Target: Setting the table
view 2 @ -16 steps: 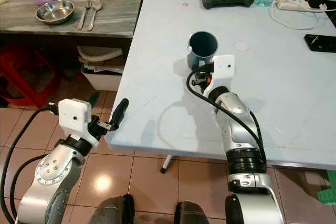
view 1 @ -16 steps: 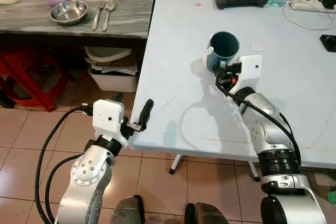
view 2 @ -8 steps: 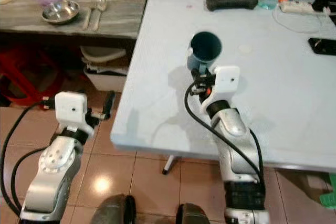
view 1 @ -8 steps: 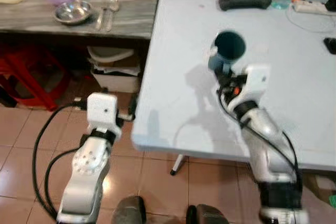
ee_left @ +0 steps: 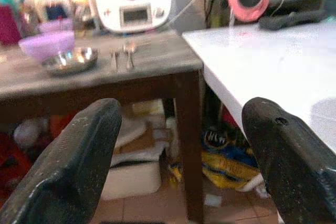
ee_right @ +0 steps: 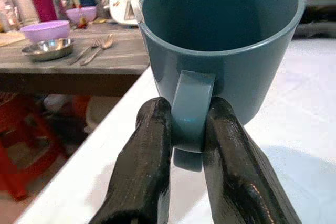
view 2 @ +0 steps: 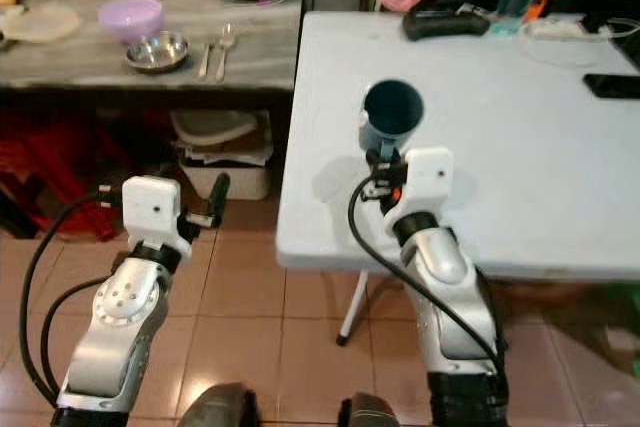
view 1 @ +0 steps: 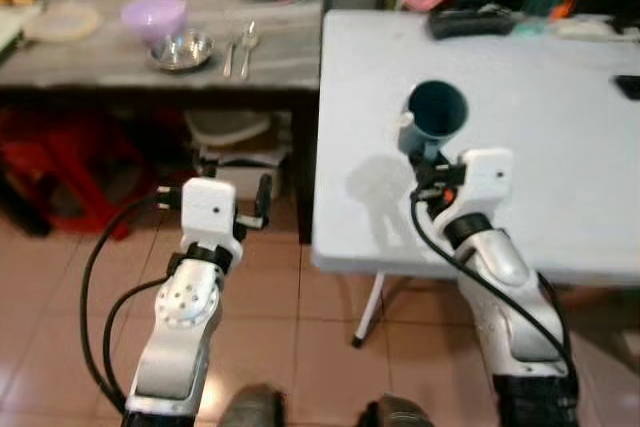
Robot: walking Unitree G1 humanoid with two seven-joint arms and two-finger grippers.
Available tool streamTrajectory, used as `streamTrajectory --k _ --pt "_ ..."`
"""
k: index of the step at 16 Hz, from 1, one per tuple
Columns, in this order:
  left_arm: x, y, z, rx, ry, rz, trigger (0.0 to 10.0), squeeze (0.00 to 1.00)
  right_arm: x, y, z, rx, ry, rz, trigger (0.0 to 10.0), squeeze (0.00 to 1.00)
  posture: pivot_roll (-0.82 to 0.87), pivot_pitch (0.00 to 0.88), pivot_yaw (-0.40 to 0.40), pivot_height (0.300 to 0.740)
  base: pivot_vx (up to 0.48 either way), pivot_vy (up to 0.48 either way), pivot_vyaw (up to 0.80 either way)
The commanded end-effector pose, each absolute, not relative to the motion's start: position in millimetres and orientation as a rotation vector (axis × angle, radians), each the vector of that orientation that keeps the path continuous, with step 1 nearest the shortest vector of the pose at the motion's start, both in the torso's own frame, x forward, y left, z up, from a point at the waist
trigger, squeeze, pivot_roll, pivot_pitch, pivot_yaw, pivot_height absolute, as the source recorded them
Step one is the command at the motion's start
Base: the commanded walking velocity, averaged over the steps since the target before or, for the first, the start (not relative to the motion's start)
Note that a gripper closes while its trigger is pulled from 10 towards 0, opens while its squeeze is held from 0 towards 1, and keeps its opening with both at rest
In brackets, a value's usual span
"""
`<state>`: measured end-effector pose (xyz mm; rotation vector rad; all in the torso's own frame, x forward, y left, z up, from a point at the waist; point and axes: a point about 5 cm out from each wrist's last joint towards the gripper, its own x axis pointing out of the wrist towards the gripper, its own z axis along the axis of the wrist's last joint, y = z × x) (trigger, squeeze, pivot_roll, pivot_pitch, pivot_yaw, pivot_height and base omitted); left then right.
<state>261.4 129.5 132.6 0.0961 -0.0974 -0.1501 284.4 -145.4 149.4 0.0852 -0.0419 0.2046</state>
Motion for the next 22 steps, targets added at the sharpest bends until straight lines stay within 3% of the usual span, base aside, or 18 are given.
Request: streamTrajectory --k 1,7,8,9,10,22 --pt "263.6 136.0 134.3 0.138 -0.115 -0.134 10.0 0.00 286.6 -137.8 160.1 0.086 -0.084 0.227 0.0 0.00 0.01 0.001 0.005 0.740 0.000 0.428 0.00" --pt "267.5 136.2 134.4 0.151 -0.120 -0.146 10.0 0.00 288.6 -138.4 163.1 0.068 -0.091 0.233 0.0 0.00 0.00 0.002 0.005 0.740 0.353 0.284 0.00" --pt "267.5 135.2 134.4 0.151 -0.124 -0.153 10.0 0.00 288.2 -138.6 162.8 0.067 -0.089 0.233 1.3 0.00 0.00 0.002 0.005 0.740 0.472 0.000 0.00" --pt "267.3 134.5 134.3 0.148 -0.124 -0.156 10.0 0.00 287.9 -138.9 162.3 0.065 -0.085 0.232 4.9 0.00 0.00 0.002 0.005 0.740 0.480 0.000 0.00" --pt "267.4 133.1 133.9 0.146 -0.121 -0.160 10.0 0.00 287.5 -140.4 161.5 0.064 -0.077 0.229 10.0 0.00 0.00 0.006 0.003 0.740 0.480 0.000 0.00" --pt "270.0 132.4 135.0 0.145 -0.132 -0.166 10.0 0.00 286.0 -140.7 159.1 0.063 -0.060 0.239 10.0 0.00 0.00 0.004 0.002 0.740 0.462 0.000 0.00"
